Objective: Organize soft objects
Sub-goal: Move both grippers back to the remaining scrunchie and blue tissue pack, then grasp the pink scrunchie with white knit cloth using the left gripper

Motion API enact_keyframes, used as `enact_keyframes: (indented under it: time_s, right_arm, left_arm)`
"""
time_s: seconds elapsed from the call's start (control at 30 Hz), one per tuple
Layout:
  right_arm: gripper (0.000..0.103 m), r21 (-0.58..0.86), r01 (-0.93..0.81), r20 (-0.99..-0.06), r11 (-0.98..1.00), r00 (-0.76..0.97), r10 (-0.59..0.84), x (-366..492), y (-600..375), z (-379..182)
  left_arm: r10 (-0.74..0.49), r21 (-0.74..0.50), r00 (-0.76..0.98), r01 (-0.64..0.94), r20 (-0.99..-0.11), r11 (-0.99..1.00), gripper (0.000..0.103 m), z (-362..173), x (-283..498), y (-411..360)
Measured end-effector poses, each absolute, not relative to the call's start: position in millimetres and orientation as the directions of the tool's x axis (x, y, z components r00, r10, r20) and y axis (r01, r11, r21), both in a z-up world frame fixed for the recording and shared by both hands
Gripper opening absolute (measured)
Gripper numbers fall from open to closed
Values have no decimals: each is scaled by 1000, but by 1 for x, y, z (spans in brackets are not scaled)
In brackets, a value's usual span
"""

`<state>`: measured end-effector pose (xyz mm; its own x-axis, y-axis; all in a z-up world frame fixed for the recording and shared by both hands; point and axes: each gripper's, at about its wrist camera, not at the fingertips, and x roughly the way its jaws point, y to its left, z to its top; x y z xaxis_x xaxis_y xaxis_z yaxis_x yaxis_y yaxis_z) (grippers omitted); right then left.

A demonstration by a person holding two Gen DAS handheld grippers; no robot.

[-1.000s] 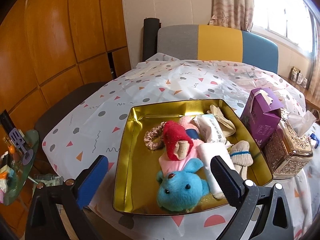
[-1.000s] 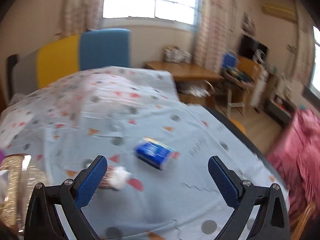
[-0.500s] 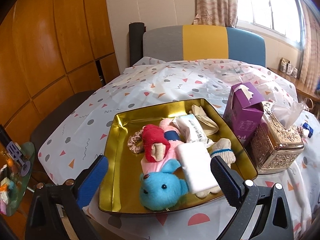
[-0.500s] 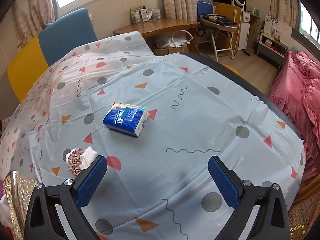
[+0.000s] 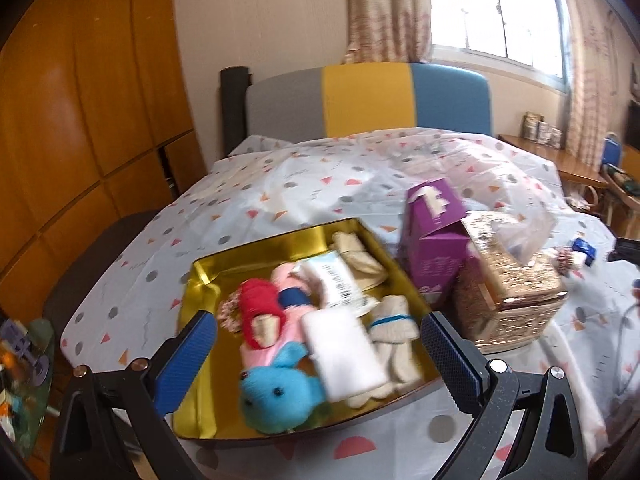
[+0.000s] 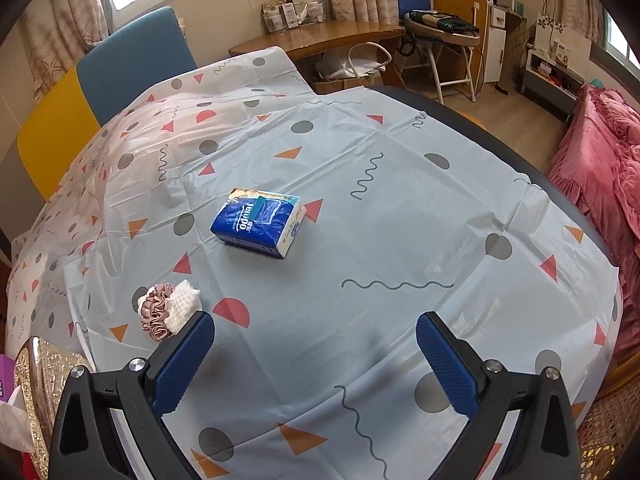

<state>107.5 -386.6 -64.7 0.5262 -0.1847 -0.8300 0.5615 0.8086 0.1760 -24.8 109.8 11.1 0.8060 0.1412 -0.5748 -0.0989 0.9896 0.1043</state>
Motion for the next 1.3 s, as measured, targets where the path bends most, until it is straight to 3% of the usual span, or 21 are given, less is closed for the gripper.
enact_keyframes:
  time_s: [0.13,0.33,0.53,0.67,0.9,1.07,1.23,1.3]
  right_arm:
    - [103,180,564,-828,806,530,-186,107,-386,-64]
    - [103,185,592,-829,785,522,-198,104,-392,-63]
    - [103,220,662,-849,717,492,-193,96,-411,-68]
    - [103,266,688,-848,675,501,-176,88,-422,-69]
    - [103,348,704,-841,619,527,-125,80,-434,-70]
    - [103,385,705,-834,596,542,-104,77,-438,-70]
    - [103,410,685,-826,603,559,-74,79,-435,-69]
    - [103,415,676,-823,609,565,-66,81,-433,-69]
  left_arm:
    - [-25,21,841,43,-540,999,103,39,-20,84]
    - [-220,45,827,283,-518,958,103,60,2,9]
    - [-351,36,723,460,-595,887,103,58,32,-74]
    - [-427,-85,601,512,-675,855,100,45,59,-120]
    - [-426,-174,472,487,-772,856,68,8,117,-192]
    - [-395,-226,404,406,-825,886,68,-29,159,-225]
    - [-370,-270,357,299,-858,915,86,-62,200,-241]
    - [-360,-279,353,261,-863,924,88,-71,210,-245]
